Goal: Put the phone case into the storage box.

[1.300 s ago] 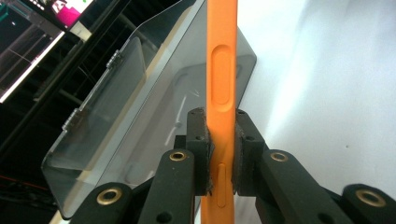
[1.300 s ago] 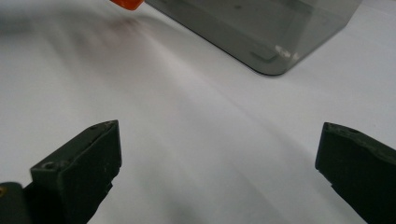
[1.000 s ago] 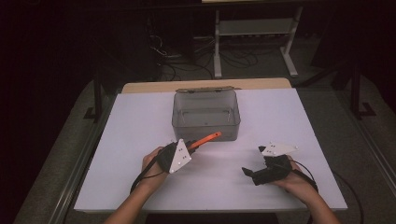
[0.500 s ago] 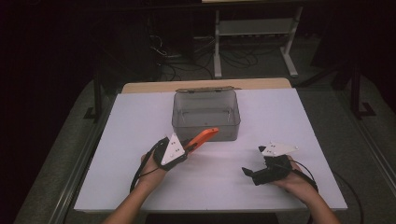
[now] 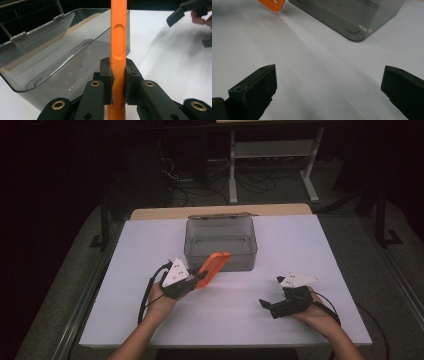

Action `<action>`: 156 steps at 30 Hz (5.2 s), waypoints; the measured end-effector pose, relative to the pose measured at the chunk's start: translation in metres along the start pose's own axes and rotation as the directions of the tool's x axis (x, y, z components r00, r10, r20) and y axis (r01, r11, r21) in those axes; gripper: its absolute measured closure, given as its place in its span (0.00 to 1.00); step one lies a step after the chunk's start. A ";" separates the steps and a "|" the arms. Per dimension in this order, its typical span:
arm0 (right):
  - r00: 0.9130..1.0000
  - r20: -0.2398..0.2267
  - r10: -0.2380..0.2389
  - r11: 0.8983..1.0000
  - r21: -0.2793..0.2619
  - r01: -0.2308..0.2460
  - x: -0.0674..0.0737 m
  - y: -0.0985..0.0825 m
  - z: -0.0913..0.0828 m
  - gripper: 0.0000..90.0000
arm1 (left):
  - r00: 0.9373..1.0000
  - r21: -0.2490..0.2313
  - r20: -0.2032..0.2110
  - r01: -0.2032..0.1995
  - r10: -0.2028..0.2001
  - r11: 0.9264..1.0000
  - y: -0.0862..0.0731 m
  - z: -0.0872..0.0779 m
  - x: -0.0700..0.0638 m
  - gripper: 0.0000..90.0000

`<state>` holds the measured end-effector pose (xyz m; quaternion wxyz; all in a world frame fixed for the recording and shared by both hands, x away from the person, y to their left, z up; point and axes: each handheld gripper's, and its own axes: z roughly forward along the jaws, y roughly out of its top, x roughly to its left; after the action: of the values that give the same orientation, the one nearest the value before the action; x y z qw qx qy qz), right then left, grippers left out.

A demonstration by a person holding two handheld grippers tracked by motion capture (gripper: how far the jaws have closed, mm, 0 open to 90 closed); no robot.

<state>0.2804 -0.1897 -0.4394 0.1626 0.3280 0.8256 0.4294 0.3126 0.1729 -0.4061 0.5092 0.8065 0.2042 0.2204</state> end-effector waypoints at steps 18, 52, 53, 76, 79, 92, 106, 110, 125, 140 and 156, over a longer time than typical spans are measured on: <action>1.000 0.000 0.001 1.000 -0.002 -0.001 0.000 0.000 0.000 0.00 | 0.992 0.003 0.046 0.120 -0.120 0.993 -0.004 -0.003 0.011 0.89; 1.000 -0.001 0.000 1.000 -0.014 0.000 0.000 0.001 -0.002 0.00 | 0.988 -0.038 0.082 0.131 -0.128 0.991 0.025 -0.012 0.020 0.89; 1.000 -0.001 0.000 1.000 -0.015 0.000 0.000 0.001 -0.002 0.00 | 0.988 -0.041 0.084 0.131 -0.128 0.991 0.026 -0.012 0.020 0.89; 1.000 0.001 0.009 1.000 -0.020 -0.009 0.000 0.002 -0.003 0.00 | 0.985 -0.043 0.081 0.154 -0.150 0.987 0.070 -0.010 0.048 0.89; 1.000 0.000 0.009 1.000 -0.021 -0.009 0.000 0.002 -0.003 0.00 | 0.986 -0.051 0.077 0.152 -0.148 0.987 0.077 -0.009 0.052 0.89; 1.000 0.000 0.014 1.000 -0.022 -0.014 0.000 0.002 -0.004 0.00 | 0.987 -0.076 0.047 0.157 -0.154 0.985 0.091 -0.004 0.066 0.89; 1.000 0.000 0.013 1.000 -0.023 -0.013 0.000 0.002 -0.003 0.00 | 0.983 -0.054 0.005 0.185 -0.185 0.981 0.092 0.010 0.080 0.89; 1.000 -0.001 0.014 1.000 -0.024 -0.014 0.000 0.002 -0.004 0.00 | 0.982 -0.029 -0.004 0.187 -0.187 0.982 0.094 0.014 0.085 0.89; 1.000 -0.001 0.012 1.000 -0.026 -0.012 -0.001 0.002 -0.004 0.00 | 0.974 0.111 -0.050 0.224 -0.219 0.968 0.094 0.032 0.099 0.89; 1.000 -0.004 0.013 1.000 -0.026 -0.013 -0.001 0.002 -0.004 0.00 | 0.962 0.267 -0.070 0.271 -0.262 0.925 0.092 0.051 0.110 0.89; 1.000 -0.007 0.015 0.999 -0.030 -0.015 -0.001 0.002 -0.004 0.00 | 0.943 0.419 -0.103 0.329 -0.316 0.846 0.092 0.070 0.122 0.89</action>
<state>0.2794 -0.1921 -0.4355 0.1617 0.3303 0.8170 0.4442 0.4618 0.1528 -0.3310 0.3451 0.8495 0.3880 0.0935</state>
